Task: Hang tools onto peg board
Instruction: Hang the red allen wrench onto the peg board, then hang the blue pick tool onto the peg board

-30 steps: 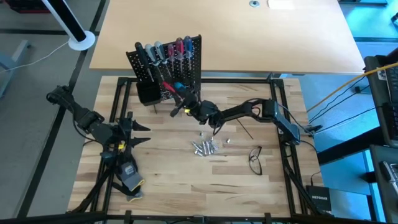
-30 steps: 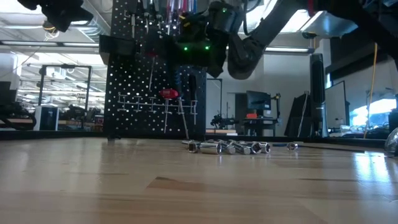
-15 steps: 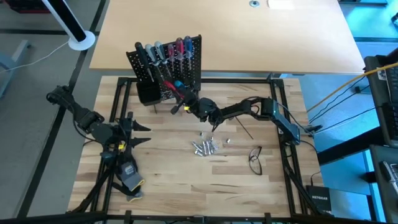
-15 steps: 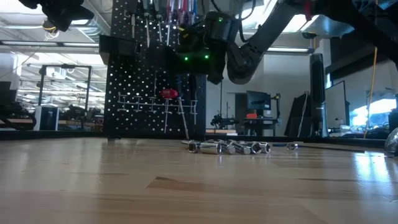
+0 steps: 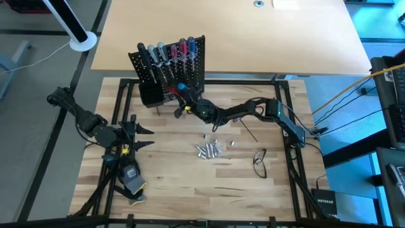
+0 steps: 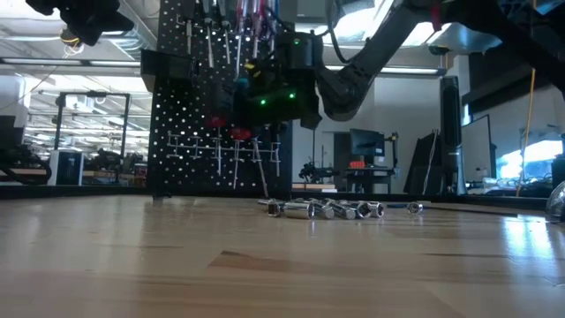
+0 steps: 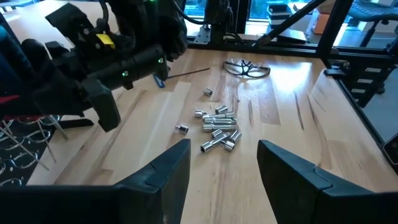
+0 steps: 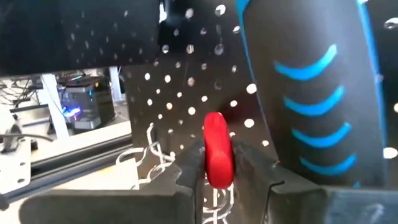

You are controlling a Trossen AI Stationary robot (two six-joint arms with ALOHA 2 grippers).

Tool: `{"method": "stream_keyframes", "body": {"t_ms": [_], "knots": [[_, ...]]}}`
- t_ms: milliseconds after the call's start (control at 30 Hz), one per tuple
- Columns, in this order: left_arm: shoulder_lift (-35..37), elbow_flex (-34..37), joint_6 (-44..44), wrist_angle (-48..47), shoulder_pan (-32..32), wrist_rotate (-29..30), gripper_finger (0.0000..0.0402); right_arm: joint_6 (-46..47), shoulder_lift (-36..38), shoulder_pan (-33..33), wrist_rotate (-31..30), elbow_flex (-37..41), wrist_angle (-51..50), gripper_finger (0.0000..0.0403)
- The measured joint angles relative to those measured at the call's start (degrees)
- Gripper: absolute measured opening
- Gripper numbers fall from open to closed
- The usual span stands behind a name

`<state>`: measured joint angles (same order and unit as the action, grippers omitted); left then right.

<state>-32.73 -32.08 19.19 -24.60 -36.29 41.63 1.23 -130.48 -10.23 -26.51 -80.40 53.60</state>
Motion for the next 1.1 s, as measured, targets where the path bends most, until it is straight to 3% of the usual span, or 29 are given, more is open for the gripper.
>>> {"method": "stream_keyframes", "body": {"t_ms": [500, 867, 1100], "knots": [[0.0, 0.0, 1.0, 0.0, 0.0, 0.0, 0.0175, 5.0, 0.9, 0.7, -0.1, 0.0, -4.1, 0.0152], [-0.6, 0.0, 2.7, -0.3, 0.0, 0.0, 0.0175, -11.4, 7.6, 8.1, -8.5, 0.0, -5.1, 0.0147], [-3.4, 0.0, 5.1, -0.6, -0.5, -0.5, 0.0175, -11.7, 14.8, 13.9, -6.0, -0.1, -20.6, 0.0147]]}}
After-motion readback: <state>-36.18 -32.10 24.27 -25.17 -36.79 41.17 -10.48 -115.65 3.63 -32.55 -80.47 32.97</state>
